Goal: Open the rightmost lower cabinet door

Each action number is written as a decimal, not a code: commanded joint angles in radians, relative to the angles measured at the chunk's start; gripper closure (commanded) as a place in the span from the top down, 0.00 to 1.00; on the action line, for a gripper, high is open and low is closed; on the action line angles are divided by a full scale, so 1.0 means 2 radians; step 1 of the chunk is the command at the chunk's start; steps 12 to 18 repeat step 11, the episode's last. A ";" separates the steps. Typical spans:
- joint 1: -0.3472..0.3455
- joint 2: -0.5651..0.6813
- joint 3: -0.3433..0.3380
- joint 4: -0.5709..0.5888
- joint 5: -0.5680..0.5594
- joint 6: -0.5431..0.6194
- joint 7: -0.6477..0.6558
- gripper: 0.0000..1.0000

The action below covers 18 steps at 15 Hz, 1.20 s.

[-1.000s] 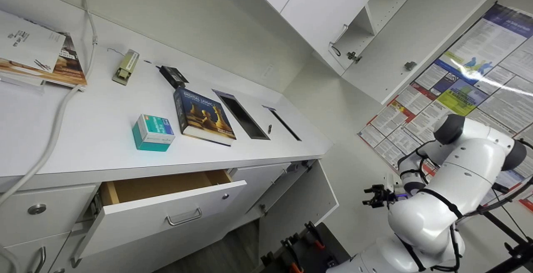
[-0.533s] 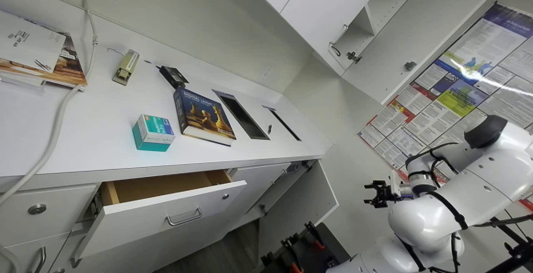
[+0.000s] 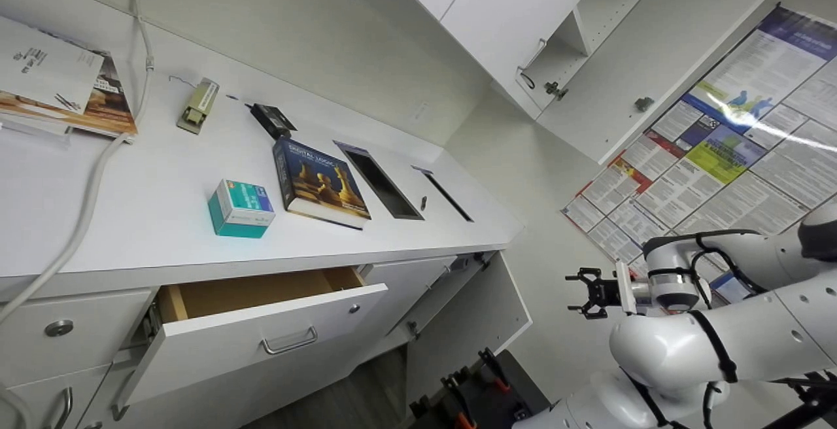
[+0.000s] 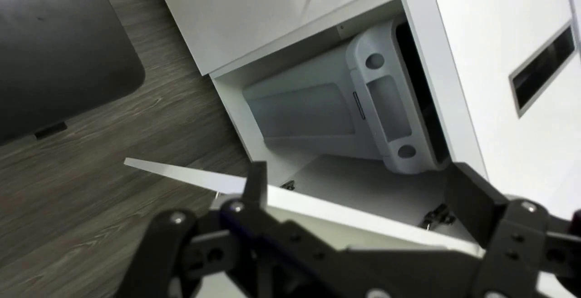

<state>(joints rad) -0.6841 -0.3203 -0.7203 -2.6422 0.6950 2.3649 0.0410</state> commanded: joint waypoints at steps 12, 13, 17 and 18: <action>0.033 -0.148 0.129 -0.059 -0.100 -0.121 -0.004 1.00; 0.033 -0.148 0.129 -0.059 -0.100 -0.121 -0.004 1.00; 0.033 -0.148 0.129 -0.059 -0.100 -0.121 -0.004 1.00; 0.033 -0.148 0.129 -0.059 -0.100 -0.121 -0.004 1.00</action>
